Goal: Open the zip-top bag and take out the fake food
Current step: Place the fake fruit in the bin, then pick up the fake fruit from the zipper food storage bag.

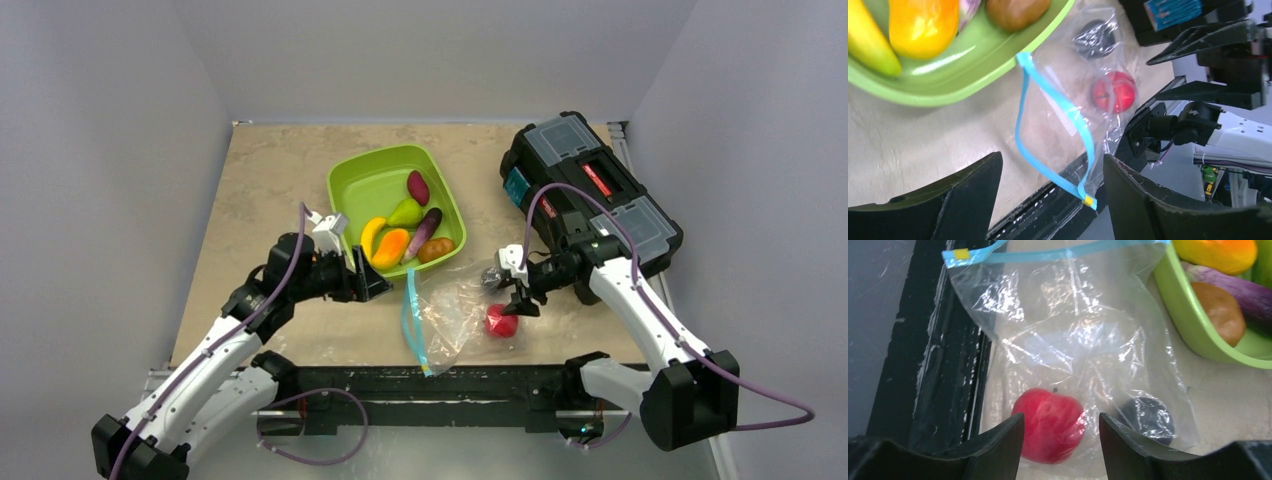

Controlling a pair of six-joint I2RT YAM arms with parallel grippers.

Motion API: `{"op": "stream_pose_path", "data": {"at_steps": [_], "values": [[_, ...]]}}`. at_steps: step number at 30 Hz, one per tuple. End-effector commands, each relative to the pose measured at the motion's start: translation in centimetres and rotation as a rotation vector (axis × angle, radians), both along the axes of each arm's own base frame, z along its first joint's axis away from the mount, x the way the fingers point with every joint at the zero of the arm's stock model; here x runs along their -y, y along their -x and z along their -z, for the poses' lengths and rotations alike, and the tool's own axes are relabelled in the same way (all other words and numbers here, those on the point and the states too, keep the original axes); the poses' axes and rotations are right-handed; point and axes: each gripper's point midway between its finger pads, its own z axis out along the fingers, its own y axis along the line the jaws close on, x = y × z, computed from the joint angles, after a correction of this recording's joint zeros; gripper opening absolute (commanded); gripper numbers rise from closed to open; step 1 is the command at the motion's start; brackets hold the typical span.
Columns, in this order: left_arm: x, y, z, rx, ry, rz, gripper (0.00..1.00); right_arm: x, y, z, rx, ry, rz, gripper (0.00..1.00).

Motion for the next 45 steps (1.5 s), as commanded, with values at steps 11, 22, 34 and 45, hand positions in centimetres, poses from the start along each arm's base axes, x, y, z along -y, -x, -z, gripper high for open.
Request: {"op": "stream_pose_path", "data": {"at_steps": [11, 22, 34, 45], "values": [[2.4, 3.6, 6.2, -0.238, -0.002, 0.103, 0.38, 2.9, 2.2, 3.6, 0.098, 0.158, -0.204, 0.59], [9.0, 3.0, 6.7, -0.174, 0.110, 0.283, 0.42, 2.9, 0.7, 5.7, 0.102, 0.178, -0.165, 0.50], [13.6, 3.9, 8.3, -0.213, 0.161, 0.373, 0.54, 1.2, -0.4, 6.6, 0.071, 0.158, -0.156, 0.21], [16.4, 4.3, 8.5, -0.214, 0.232, 0.403, 0.74, -1.0, -0.5, 5.6, 0.017, 0.069, -0.135, 0.00]]}}
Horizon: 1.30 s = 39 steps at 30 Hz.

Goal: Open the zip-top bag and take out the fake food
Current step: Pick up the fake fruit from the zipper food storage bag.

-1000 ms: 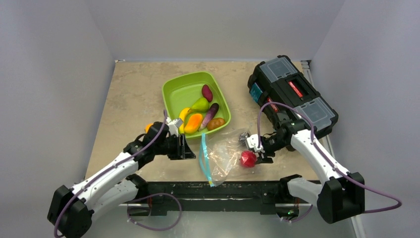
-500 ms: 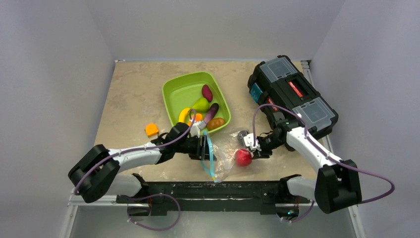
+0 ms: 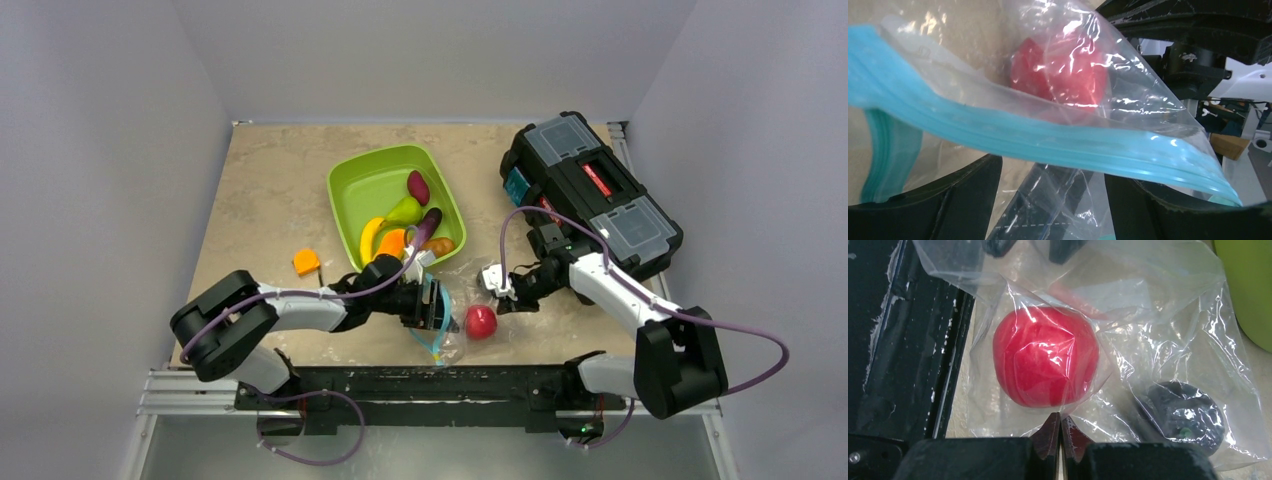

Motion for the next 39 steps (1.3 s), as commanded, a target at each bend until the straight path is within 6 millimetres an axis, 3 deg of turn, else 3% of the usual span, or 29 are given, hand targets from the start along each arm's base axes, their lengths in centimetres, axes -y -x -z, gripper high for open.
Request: {"op": "stream_pose_path", "data": {"at_steps": [1, 8, 11, 18, 23, 27, 32, 35, 39], "values": [[2.5, -0.8, -2.6, 0.046, 0.148, 0.009, 0.75, -1.6, -0.5, -1.4, -0.009, -0.086, 0.011, 0.00], [3.8, -0.7, -2.8, 0.015, 0.249, 0.016, 0.77, -1.7, -0.3, -1.4, -0.027, -0.086, 0.021, 0.00], [3.6, -0.8, -3.2, 0.020, 0.274, 0.001, 0.73, -1.7, -0.5, -1.9, -0.027, -0.090, 0.039, 0.02], [2.9, -0.5, -4.1, 0.035, 0.278, -0.008, 0.58, -2.0, 1.0, -5.0, -0.017, -0.153, -0.003, 0.43], [3.3, -0.2, -5.0, 0.028, 0.326, 0.015, 0.42, -2.1, 2.8, -5.6, -0.045, -0.192, -0.042, 0.57], [4.1, -0.1, -5.8, 0.012, 0.372, 0.044, 0.30, -1.9, 2.5, -4.8, -0.043, -0.172, -0.023, 0.60], [4.4, -0.3, -5.9, 0.009, 0.380, 0.048, 0.27, -1.1, 2.5, -4.0, -0.020, -0.119, -0.003, 0.58], [3.9, -0.5, -4.5, 0.038, 0.283, 0.042, 0.25, -0.1, 2.5, -3.1, 0.002, -0.061, 0.012, 0.55], [3.0, -1.1, -3.0, 0.091, 0.121, 0.039, 0.15, 0.8, 2.0, -1.7, 0.014, -0.001, 0.040, 0.49]]}}
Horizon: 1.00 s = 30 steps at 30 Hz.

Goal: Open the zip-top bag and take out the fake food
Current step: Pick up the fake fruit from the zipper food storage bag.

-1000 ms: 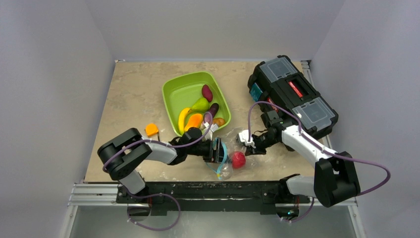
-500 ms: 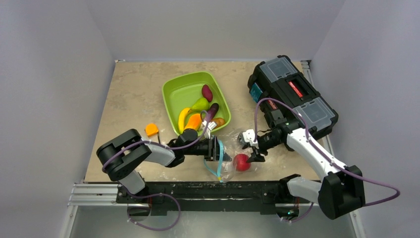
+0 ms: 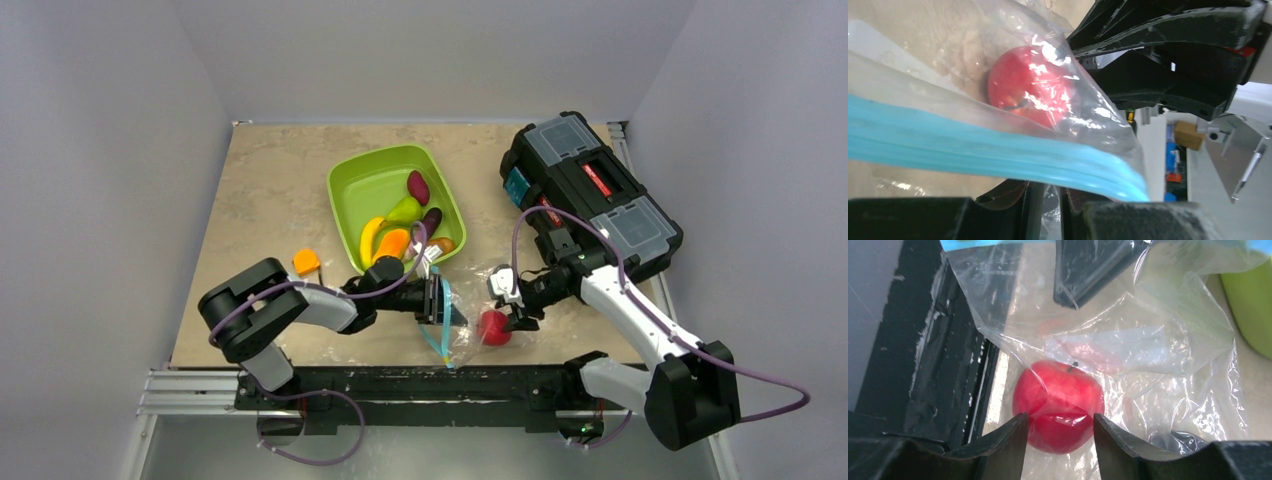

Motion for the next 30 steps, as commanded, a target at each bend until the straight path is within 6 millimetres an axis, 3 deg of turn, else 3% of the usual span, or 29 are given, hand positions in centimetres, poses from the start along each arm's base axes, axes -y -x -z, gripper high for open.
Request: {"op": "stream_pose_path", "data": {"at_steps": [1, 10, 19, 23, 25, 30], "values": [[-0.3, -1.0, -0.3, 0.138, -0.127, 0.020, 0.15, 1.1, -0.8, 1.4, 0.032, 0.075, 0.040, 0.47], [0.7, -1.2, 0.8, 0.151, -0.169, 0.075, 0.17, 1.4, -1.3, 2.8, 0.028, 0.110, 0.056, 0.31], [1.0, -1.4, 0.1, 0.200, -0.147, 0.061, 0.51, 0.5, -1.2, 3.2, 0.007, 0.095, 0.042, 0.18], [1.2, -1.0, 0.1, 0.214, -0.143, 0.081, 0.58, 0.1, -1.4, 3.1, 0.002, 0.082, 0.043, 0.13], [1.2, -0.9, 0.2, 0.217, -0.144, 0.082, 0.68, -0.1, -1.5, 3.0, -0.001, 0.072, 0.044, 0.11], [1.2, -1.3, 0.1, 0.223, -0.149, 0.061, 0.81, -0.4, -1.6, 2.9, -0.008, 0.059, 0.043, 0.09]]}}
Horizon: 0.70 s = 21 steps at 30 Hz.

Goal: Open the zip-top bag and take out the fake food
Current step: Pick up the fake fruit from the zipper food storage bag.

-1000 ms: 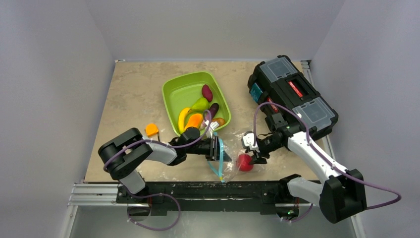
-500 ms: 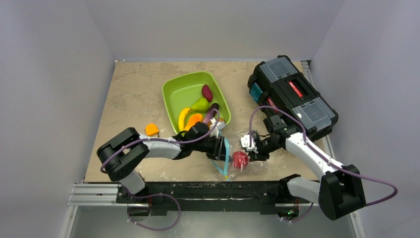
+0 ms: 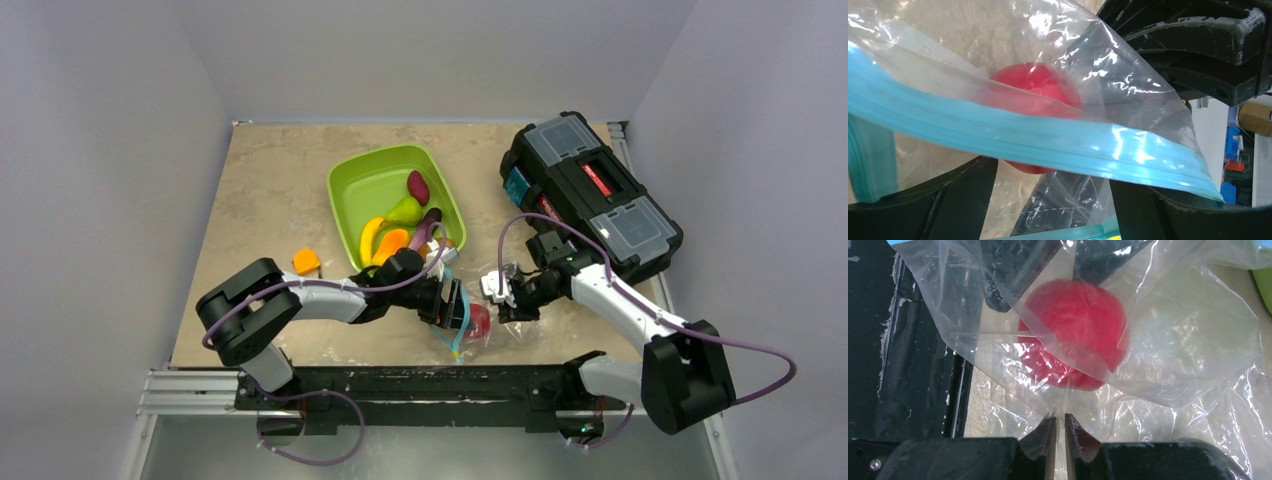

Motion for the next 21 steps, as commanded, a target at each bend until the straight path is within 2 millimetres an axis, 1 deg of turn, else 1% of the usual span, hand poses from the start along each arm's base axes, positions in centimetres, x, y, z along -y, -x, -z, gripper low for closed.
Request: {"op": "stream_pose_path", "data": {"at_steps": [1, 10, 13, 16, 21], "values": [[1.0, -1.0, -2.2, 0.081, 0.061, -0.010, 0.82, -0.9, -0.4, -0.6, 0.004, -0.045, -0.004, 0.09], [1.0, -1.9, -1.6, 0.100, 0.031, -0.053, 0.85, -1.5, -0.4, -0.9, -0.011, -0.076, -0.017, 0.06], [0.6, -2.3, -1.7, 0.149, 0.006, -0.074, 0.85, -1.7, -0.4, -0.8, -0.019, -0.081, -0.018, 0.06], [0.5, -2.7, -2.2, 0.187, 0.001, -0.086, 0.85, -1.9, -0.4, -0.9, -0.024, -0.088, -0.017, 0.04], [1.1, -2.7, -2.5, 0.184, -0.011, -0.090, 0.85, -2.1, -0.5, -1.1, -0.029, -0.103, -0.014, 0.03]]}}
